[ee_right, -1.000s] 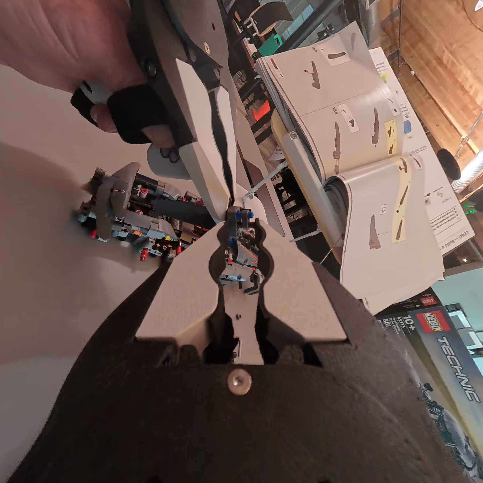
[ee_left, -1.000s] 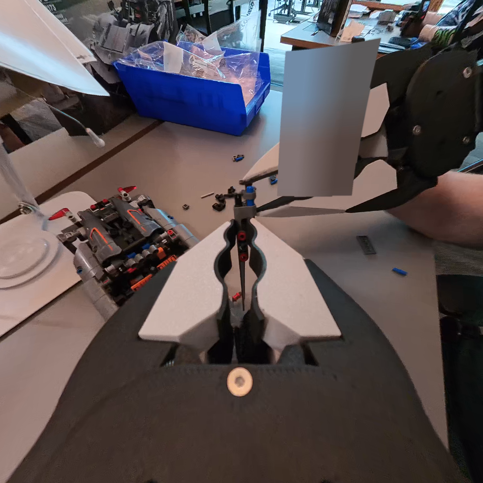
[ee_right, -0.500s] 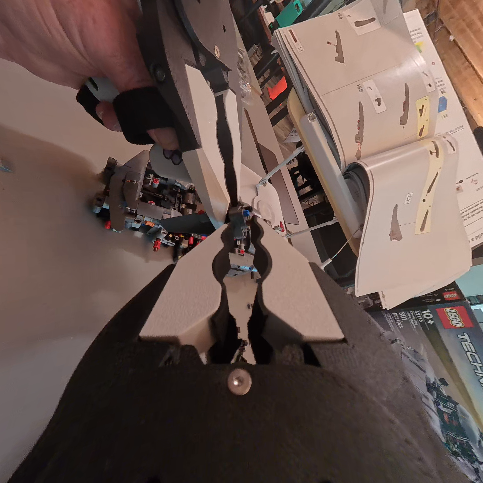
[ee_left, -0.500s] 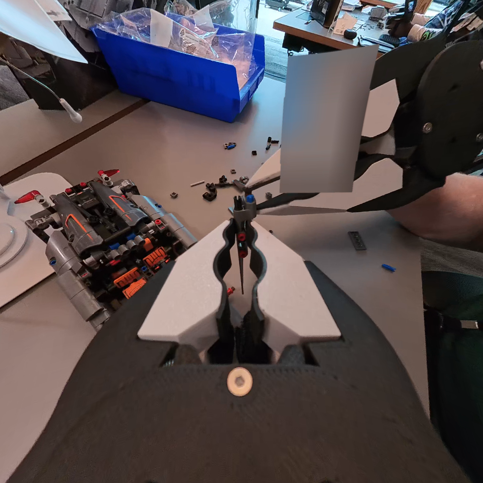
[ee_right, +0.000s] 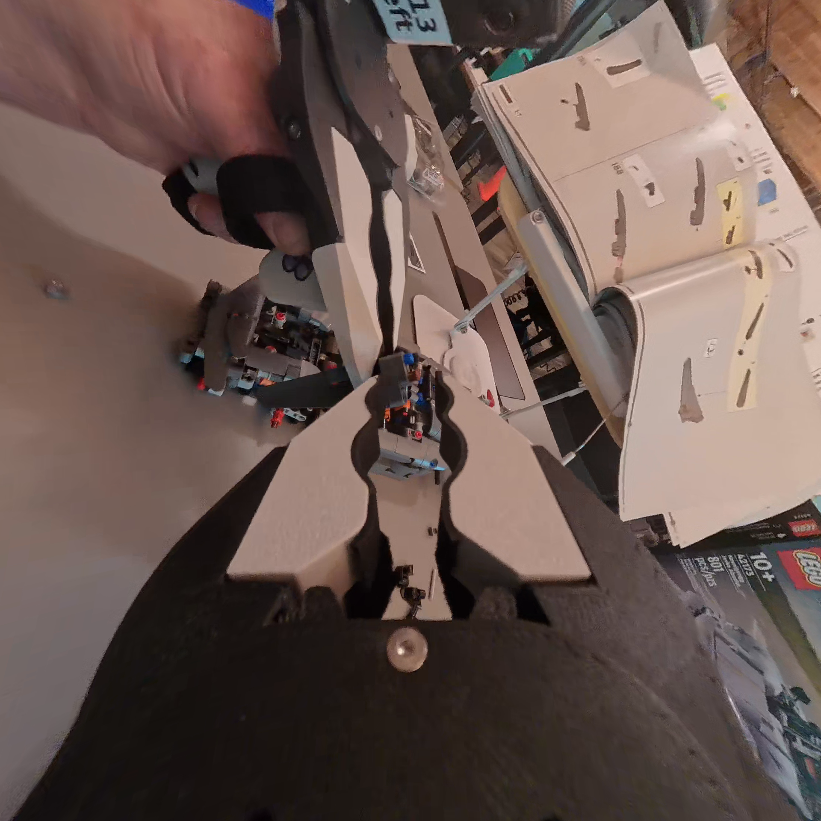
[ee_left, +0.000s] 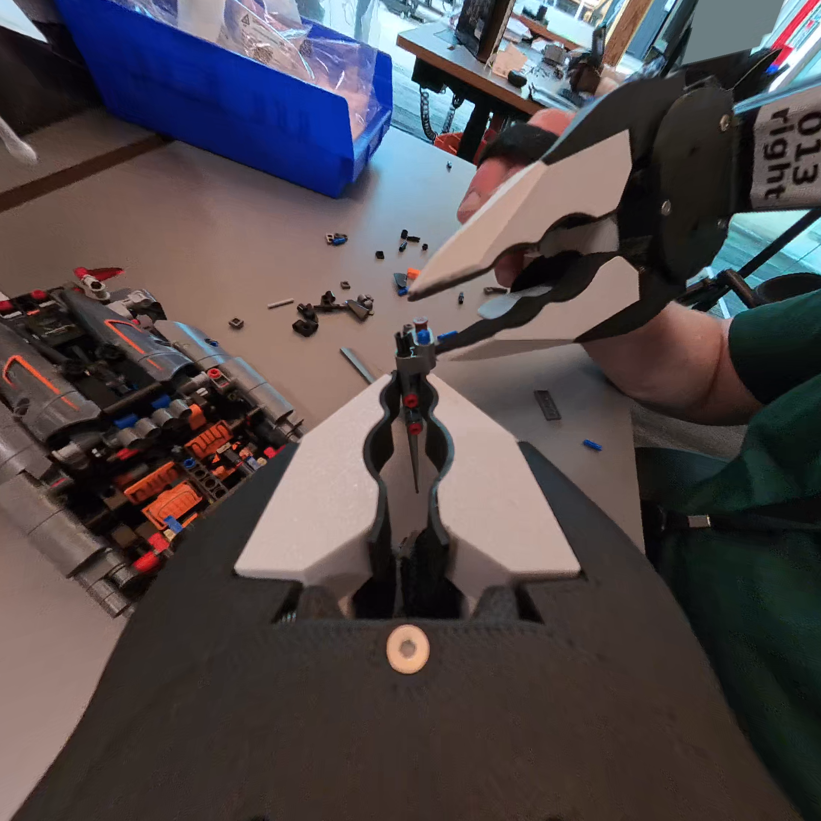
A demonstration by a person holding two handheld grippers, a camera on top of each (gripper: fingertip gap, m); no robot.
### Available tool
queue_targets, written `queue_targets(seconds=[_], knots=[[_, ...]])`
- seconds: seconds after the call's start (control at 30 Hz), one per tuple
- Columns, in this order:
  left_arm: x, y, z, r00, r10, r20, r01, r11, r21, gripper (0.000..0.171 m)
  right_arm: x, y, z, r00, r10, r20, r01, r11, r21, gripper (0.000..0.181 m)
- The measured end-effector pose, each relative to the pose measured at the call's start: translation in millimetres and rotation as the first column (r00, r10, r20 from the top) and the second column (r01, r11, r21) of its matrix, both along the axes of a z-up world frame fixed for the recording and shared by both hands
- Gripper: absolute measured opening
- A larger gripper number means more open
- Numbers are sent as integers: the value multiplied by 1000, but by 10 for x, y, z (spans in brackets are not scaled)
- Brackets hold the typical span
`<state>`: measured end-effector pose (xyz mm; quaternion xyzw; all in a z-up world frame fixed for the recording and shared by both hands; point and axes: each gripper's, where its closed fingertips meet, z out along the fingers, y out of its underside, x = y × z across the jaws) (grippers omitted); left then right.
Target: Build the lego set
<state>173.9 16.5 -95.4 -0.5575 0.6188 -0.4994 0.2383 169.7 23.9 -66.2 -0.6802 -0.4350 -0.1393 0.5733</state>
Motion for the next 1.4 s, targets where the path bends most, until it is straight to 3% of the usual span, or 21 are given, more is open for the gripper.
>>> queue_targets(seconds=[0.23, 0.63, 0.67, 0.8, 0.93, 0.97, 1.0, 1.1, 1.17, 1.4], knots=[[-33, 14, -43, 999, -4, -37, 5, 1000, 19, 6, -48, -9, -91, 993, 5, 117, -6, 1000, 6, 12], [-32, 4, -112, 998, 9, -68, -1, 993, 116, 5, -31, -41, -186, 993, 12, 115, -4, 997, -71, 9], [-34, 3, -147, 996, 4, -87, 8, 991, 136, 4, -27, -43, -177, 993, 10, 118, -2, 998, -66, 0], [-30, 30, -175, 994, 37, -101, -18, 982, 188, 4, -21, -38, -204, 993, 8, 115, 1, 997, -79, 0], [-19, 13, -109, 998, 12, -64, -4, 993, 118, 5, -28, -43, -123, 999, 37, 17, -36, 997, -68, 0], [-18, 13, -99, 998, 6, -62, 0, 996, 88, 6, -34, -51, -108, 999, 46, 6, -45, 997, -68, 9], [-27, 11, -116, 997, -5, -74, 10, 998, 70, 6, -30, -55, -102, 999, 44, 16, -43, 997, -66, 20], [-42, -48, -125, 996, -47, -80, 49, 999, 15, 6, -48, -57, -164, 996, 45, 76, -40, 997, -74, 24], [-46, -78, -126, 995, -59, -86, 61, 998, 26, 6, -74, -66, -211, 994, 58, 92, -50, 995, -90, 15], [-36, -71, -148, 995, -49, -90, 52, 998, 41, 6, -70, -60, -226, 995, 43, 92, -33, 994, -102, 13]])
